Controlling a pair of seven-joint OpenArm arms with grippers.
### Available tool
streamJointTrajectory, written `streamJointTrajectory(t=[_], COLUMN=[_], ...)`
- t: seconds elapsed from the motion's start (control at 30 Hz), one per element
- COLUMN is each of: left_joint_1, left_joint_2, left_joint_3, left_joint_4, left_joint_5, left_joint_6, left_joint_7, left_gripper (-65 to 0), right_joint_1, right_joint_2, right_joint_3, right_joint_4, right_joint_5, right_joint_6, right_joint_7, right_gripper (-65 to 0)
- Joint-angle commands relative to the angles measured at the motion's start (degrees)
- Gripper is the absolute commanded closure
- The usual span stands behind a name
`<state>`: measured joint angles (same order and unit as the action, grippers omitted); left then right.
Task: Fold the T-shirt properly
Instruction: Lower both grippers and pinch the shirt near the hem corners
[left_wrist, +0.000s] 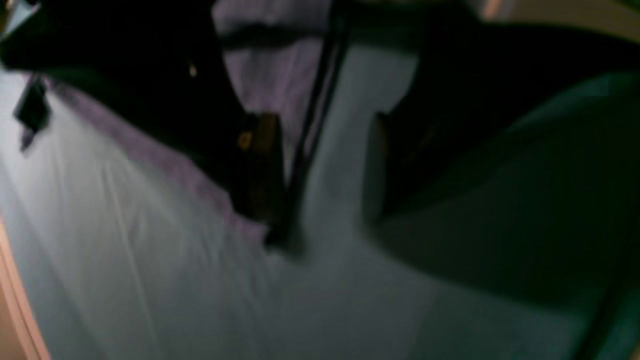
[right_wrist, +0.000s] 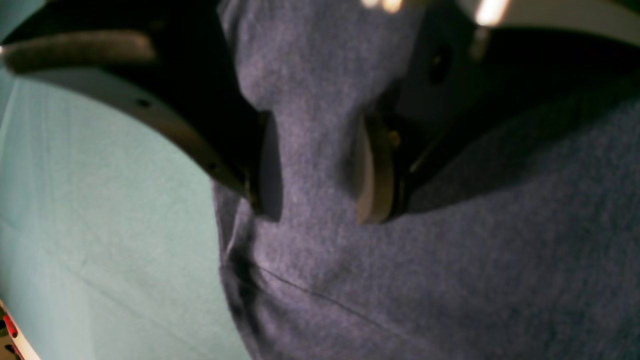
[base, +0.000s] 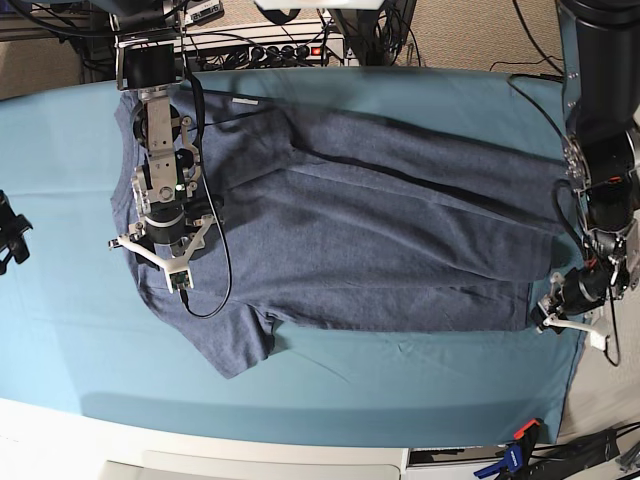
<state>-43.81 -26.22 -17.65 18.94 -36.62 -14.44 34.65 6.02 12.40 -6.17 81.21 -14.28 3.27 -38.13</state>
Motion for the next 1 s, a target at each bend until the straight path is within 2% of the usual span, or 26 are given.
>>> streamJointTrajectory(t=[0.0,0.43,0.5,0.57,0.67,0.7,0.83,0.9,0.97], left_joint_1=[-2.0,-2.2,-2.2,-2.2,-2.2,-2.2,-2.2,-2.2,-2.2], left_joint_2=[-0.3,3.1,3.3,3.3,3.1,3.0,2.8,2.7,2.5], left_joint_3=[0.1,1.9,1.9,1.9,1.9,1.9,1.9,2.0,2.3], left_joint_4=[0.7,0.7,0.7,0.7,0.7,0.7,0.7,0.7,0.7], left_joint_5=[-0.6,-1.1,-1.1,-1.1,-1.1,-1.1,-1.1,-1.1,-1.1], left_joint_6=[-1.0,-2.2,-3.7,-5.8,-6.7,-6.7,-6.7,-6.7,-6.7], left_joint_7=[0.2,0.9,0.9,0.9,0.8,0.8,0.8,0.9,0.9], left_gripper=[-27.9,-27.9,-27.5,-21.2,-1.8,0.0,0.0,0.0,0.0], right_joint_1=[1.3,1.3,1.2,1.2,1.2,1.3,1.3,1.3,1.6], right_joint_2=[0.6,0.6,0.7,0.7,0.8,0.8,1.0,0.9,0.9], right_joint_3=[0.1,0.1,0.1,0.1,0.1,0.2,0.2,0.2,0.2], right_joint_4=[0.8,0.8,0.8,0.8,0.8,0.8,0.8,0.8,0.8], right_joint_5=[-0.3,-0.3,-0.3,-0.3,-0.3,-0.3,-0.9,-3.0,-4.7], right_joint_6=[-0.4,-0.4,-0.4,-0.4,-0.4,-0.5,-0.8,-2.7,-6.2], right_joint_7=[1.3,1.3,1.2,1.3,1.7,1.8,4.1,6.6,7.5], right_gripper=[-25.0,-25.0,-25.0,-25.0,-25.0,-25.0,-25.0,-25.0,-25.0])
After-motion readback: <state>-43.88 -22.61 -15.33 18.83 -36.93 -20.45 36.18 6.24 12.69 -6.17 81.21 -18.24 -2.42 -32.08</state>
